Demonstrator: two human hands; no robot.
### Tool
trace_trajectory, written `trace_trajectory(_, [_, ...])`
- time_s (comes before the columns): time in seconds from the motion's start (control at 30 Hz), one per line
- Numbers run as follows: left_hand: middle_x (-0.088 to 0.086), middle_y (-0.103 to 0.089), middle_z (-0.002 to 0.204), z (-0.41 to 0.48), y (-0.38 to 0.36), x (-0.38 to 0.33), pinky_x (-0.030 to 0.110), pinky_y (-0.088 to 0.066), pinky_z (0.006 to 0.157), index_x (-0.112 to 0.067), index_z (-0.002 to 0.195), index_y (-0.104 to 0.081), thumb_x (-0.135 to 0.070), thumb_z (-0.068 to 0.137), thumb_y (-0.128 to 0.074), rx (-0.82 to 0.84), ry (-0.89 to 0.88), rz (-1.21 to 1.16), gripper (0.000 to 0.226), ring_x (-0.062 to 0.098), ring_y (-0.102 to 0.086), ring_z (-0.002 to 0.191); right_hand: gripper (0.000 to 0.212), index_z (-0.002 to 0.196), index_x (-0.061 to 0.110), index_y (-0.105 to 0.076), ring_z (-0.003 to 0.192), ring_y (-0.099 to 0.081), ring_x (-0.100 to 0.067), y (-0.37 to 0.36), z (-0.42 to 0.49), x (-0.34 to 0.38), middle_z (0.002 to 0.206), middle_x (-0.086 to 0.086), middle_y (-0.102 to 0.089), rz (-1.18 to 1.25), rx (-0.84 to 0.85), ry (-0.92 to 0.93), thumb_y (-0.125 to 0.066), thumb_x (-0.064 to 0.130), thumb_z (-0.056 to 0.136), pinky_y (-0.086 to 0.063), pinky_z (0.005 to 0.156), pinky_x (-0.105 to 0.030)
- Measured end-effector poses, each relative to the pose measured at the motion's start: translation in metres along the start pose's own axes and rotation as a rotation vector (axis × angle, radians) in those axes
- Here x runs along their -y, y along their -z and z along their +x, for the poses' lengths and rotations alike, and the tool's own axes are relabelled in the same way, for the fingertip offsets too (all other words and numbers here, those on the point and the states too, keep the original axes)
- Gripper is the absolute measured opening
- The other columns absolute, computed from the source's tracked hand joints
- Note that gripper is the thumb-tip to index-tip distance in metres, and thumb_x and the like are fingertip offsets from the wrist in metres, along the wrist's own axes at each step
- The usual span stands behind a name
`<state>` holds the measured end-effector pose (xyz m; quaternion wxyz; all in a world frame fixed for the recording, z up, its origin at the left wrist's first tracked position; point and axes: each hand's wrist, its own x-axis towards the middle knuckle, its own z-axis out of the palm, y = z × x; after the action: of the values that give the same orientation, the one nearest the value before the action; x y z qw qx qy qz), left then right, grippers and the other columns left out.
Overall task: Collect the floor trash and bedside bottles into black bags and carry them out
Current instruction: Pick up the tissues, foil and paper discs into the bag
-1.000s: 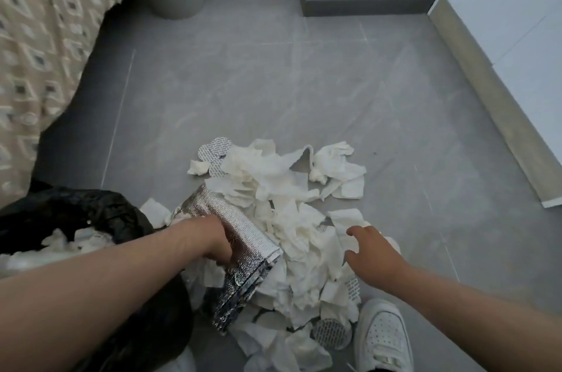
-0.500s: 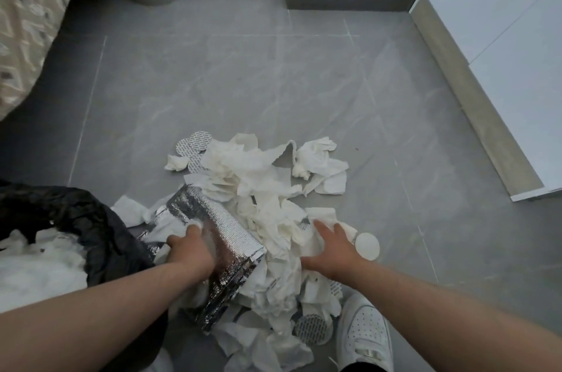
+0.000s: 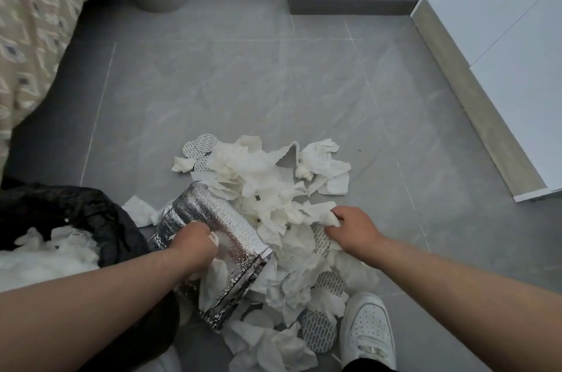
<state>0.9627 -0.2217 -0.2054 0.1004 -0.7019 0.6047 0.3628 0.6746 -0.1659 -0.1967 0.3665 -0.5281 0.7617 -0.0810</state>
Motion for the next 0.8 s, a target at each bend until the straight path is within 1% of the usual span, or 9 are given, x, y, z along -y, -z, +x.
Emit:
trace_trajectory(0.07, [0.01, -0.06, 0.071, -0.006, 0.005, -0.003, 0.025, -0.038, 0.058, -0.008, 0.063, -0.058, -0.007, 0.083, -0.051, 0.012, -0.025, -0.049, 0.022, 0.026, -0.058, 0.072, 0.025, 0.064, 0.011, -0.049, 0.061, -0.045, -0.017, 0.01, -0.003, 0.002, 0.065, -0.003, -0.049, 0.001, 0.01, 0.0, -0.066, 0.019, 0.081, -0.028, 0.053, -0.029])
trace_trajectory(0.17, [0.003, -0.058, 0.067, -0.021, 0.018, -0.009, 0.02, -0.037, 0.049, -0.012, 0.065, -0.06, -0.001, 0.079, -0.05, 0.042, -0.062, -0.061, 0.019, 0.014, -0.054, 0.063, 0.039, 0.055, 0.016, -0.037, 0.052, -0.036, -0.01, 0.02, -0.009, 0.006, 0.057, 0.003, -0.039, -0.039, 0.022, -0.004, -0.066, 0.021, 0.082, -0.024, 0.049, -0.026])
trace_trajectory(0.3, [0.004, -0.057, 0.066, -0.046, 0.043, -0.016, 0.019, -0.035, 0.046, -0.01, 0.064, -0.057, -0.002, 0.077, -0.052, 0.028, -0.089, -0.098, 0.017, 0.013, -0.05, 0.059, 0.033, 0.058, 0.013, -0.042, 0.051, -0.038, -0.01, 0.035, -0.017, 0.02, 0.056, 0.002, -0.042, -0.146, 0.013, 0.023, -0.064, 0.022, 0.081, -0.025, 0.048, -0.025])
trace_trajectory(0.37, [0.009, -0.063, 0.07, -0.06, 0.06, -0.018, 0.021, -0.042, 0.054, -0.006, 0.072, -0.063, -0.005, 0.071, -0.056, 0.003, -0.1, -0.142, 0.008, 0.02, -0.057, 0.064, 0.036, 0.056, 0.014, -0.04, 0.049, -0.037, -0.009, 0.047, -0.023, 0.034, 0.055, 0.002, -0.041, -0.149, -0.001, 0.059, -0.064, 0.021, 0.081, -0.023, 0.046, -0.025])
trace_trajectory(0.43, [0.01, -0.065, 0.069, -0.076, 0.082, -0.018, 0.025, -0.046, 0.057, -0.006, 0.074, -0.066, -0.007, 0.064, -0.06, -0.018, -0.113, -0.249, 0.011, 0.024, -0.06, 0.064, 0.04, 0.053, 0.016, -0.037, 0.048, -0.036, -0.01, 0.059, -0.033, 0.055, 0.054, 0.003, -0.04, -0.099, -0.032, 0.103, -0.065, 0.019, 0.082, -0.023, 0.047, -0.026])
trace_trajectory(0.53, [0.01, -0.062, 0.061, -0.106, 0.122, -0.009, 0.023, -0.043, 0.052, -0.006, 0.07, -0.064, 0.005, 0.07, -0.062, -0.013, -0.126, -0.502, 0.011, 0.021, -0.057, 0.056, 0.036, 0.056, 0.014, -0.042, 0.049, -0.036, -0.012, 0.072, -0.05, 0.1, 0.053, 0.002, -0.04, -0.007, -0.088, 0.159, -0.067, 0.02, 0.081, -0.025, 0.049, -0.03])
trace_trajectory(0.6, [0.011, -0.059, 0.061, -0.127, 0.151, 0.006, 0.023, -0.039, 0.052, -0.003, 0.072, -0.063, 0.006, 0.073, -0.062, -0.019, -0.156, -0.631, 0.009, 0.021, -0.053, 0.057, 0.031, 0.061, 0.01, -0.046, 0.051, -0.036, -0.014, 0.073, -0.06, 0.133, 0.056, -0.001, -0.041, 0.058, -0.113, 0.204, -0.068, 0.021, 0.081, -0.025, 0.05, -0.031])
trace_trajectory(0.7, [0.018, -0.058, 0.069, -0.158, 0.184, 0.041, 0.033, -0.046, 0.061, 0.004, 0.082, -0.059, 0.006, 0.077, -0.061, -0.053, -0.161, -0.818, 0.006, 0.024, -0.053, 0.06, 0.031, 0.068, -0.001, -0.053, 0.054, -0.039, -0.017, 0.063, -0.074, 0.184, 0.061, -0.007, -0.045, 0.183, -0.077, 0.266, -0.07, 0.021, 0.082, -0.027, 0.053, -0.029])
trace_trajectory(0.8, [0.014, -0.06, 0.062, -0.178, 0.199, 0.09, 0.028, -0.047, 0.052, 0.002, 0.081, -0.058, 0.009, 0.082, -0.06, -0.198, -0.114, -0.886, 0.007, 0.018, -0.055, 0.051, 0.031, 0.074, -0.003, -0.059, 0.054, -0.043, -0.015, 0.046, -0.087, 0.229, 0.061, -0.007, -0.049, 0.279, -0.01, 0.305, -0.072, 0.024, 0.082, -0.029, 0.052, -0.028])
